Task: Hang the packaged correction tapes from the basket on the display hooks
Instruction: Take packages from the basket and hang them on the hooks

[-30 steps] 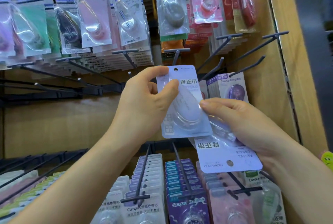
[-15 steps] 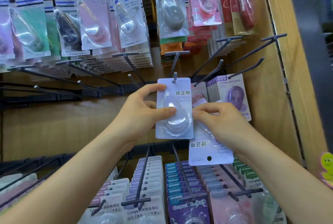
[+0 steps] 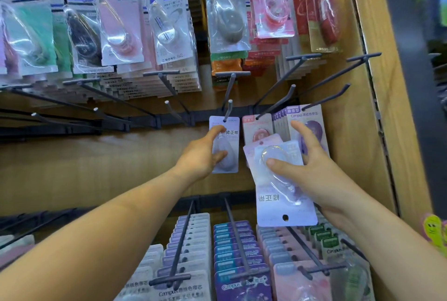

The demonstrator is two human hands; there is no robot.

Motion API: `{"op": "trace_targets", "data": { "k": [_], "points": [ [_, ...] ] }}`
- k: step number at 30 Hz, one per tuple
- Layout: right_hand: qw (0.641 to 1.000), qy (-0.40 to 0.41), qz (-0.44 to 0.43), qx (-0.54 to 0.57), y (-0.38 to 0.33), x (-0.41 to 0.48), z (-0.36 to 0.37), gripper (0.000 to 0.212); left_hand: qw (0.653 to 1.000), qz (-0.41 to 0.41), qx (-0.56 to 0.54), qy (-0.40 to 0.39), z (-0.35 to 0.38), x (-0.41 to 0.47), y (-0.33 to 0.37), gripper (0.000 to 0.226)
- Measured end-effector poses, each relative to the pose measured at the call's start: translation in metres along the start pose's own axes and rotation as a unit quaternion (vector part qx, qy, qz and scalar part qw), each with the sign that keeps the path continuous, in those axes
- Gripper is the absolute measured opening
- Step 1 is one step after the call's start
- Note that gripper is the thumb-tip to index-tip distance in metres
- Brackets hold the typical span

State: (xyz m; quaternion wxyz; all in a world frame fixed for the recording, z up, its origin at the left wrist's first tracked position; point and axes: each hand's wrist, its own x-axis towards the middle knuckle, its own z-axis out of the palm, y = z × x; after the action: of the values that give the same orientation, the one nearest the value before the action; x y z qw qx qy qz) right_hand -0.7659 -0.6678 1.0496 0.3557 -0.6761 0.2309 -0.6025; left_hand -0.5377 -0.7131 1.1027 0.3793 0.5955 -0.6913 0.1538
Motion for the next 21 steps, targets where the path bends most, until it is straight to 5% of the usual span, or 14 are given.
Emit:
{"op": "trace_targets", "data": {
  "k": [4,7,9,12,17,21],
  "points": [
    [0.998,-0.019,0.022,0.058,0.002,0.0,0.004,0.087,0.995,-0.003,0.104,-0.001,-0.008,-0.011,0.0,0.065],
    [0.994,-0.032,-0.001,0.101,0.004,-0.001,0.006,0.064,0.988,0.011,0.142,0.058,-0.019,-0.029,0.01,0.053],
    [0.993,-0.055,-0.007,0.108,0.004,-0.003,0.009,0.054,0.996,-0.003,-0.071,0.048,-0.026,-0.046,0.025,0.035],
    [0.991,-0.091,-0.009,0.103,0.005,-0.003,0.011,0.05,0.928,-0.082,-0.36,-0.046,-0.035,-0.064,0.046,0.03],
    [0.984,-0.146,-0.016,0.1,0.004,-0.009,0.014,0.041,0.868,-0.117,-0.482,-0.019,-0.036,-0.068,0.051,0.023],
    [0.987,-0.129,-0.052,0.08,0.003,-0.015,0.019,0.043,0.877,-0.098,-0.469,0.035,-0.036,-0.072,0.05,0.013]
  ]
}}
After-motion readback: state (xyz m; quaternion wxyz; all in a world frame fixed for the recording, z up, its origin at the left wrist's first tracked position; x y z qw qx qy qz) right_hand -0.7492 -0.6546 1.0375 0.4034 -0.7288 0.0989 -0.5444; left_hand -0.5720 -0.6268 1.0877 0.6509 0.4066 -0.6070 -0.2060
